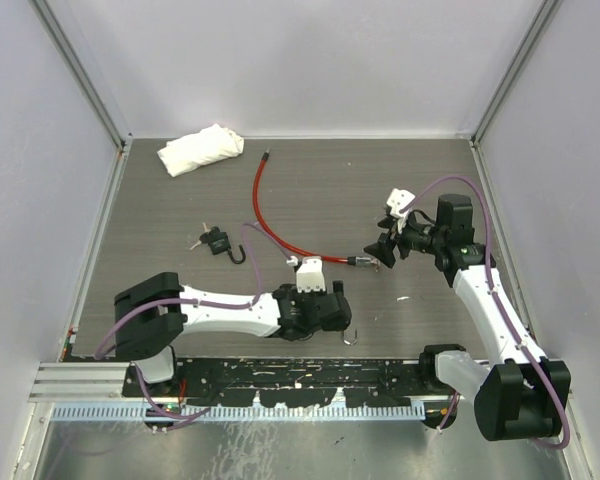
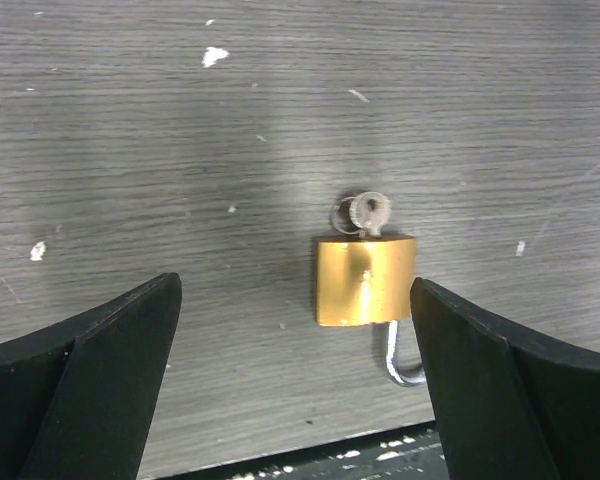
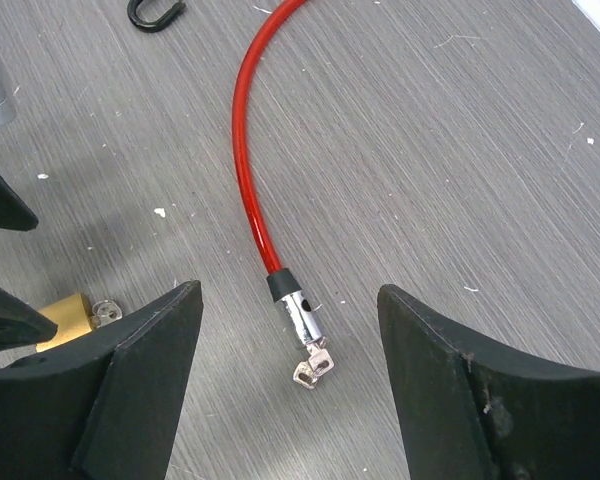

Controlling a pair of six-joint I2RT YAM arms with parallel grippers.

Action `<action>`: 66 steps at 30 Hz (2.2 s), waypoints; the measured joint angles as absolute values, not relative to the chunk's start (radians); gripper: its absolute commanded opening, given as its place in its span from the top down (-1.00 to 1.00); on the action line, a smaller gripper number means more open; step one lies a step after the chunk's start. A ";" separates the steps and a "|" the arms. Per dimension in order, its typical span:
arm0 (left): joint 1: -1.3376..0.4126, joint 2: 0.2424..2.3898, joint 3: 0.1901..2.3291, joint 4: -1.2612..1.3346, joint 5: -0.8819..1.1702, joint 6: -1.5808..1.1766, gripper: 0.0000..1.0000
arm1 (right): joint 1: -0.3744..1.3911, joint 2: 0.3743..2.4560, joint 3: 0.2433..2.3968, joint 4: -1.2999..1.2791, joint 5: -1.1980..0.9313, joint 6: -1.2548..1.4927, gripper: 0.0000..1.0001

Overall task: Lock with the key
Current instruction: Pick up the lock from the center of the board.

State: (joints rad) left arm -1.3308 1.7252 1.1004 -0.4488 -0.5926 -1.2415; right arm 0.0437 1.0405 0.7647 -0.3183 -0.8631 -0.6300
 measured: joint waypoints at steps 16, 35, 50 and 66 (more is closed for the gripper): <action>-1.345 2.057 1.557 -0.920 -0.643 -1.328 -0.88 | 0.041 1.040 0.765 -0.313 -0.838 -0.614 -0.53; -1.349 2.038 1.505 -0.853 -0.627 -1.283 -0.76 | 0.037 1.040 0.765 -0.313 -0.834 -0.595 -0.53; -1.344 1.991 1.454 -0.834 -0.562 -1.293 -0.58 | 0.035 1.048 0.764 -0.306 -0.835 -0.582 -0.53; -1.340 1.992 1.453 -0.722 -0.507 -1.132 -0.48 | 0.033 1.048 0.764 -0.306 -0.840 -0.573 -0.53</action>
State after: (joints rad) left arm -1.3403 1.9923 1.4532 -0.7216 -0.5072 -1.1324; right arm 0.0326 1.0477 0.7643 -0.3058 -0.8402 -0.5728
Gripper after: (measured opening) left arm 0.776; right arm 0.764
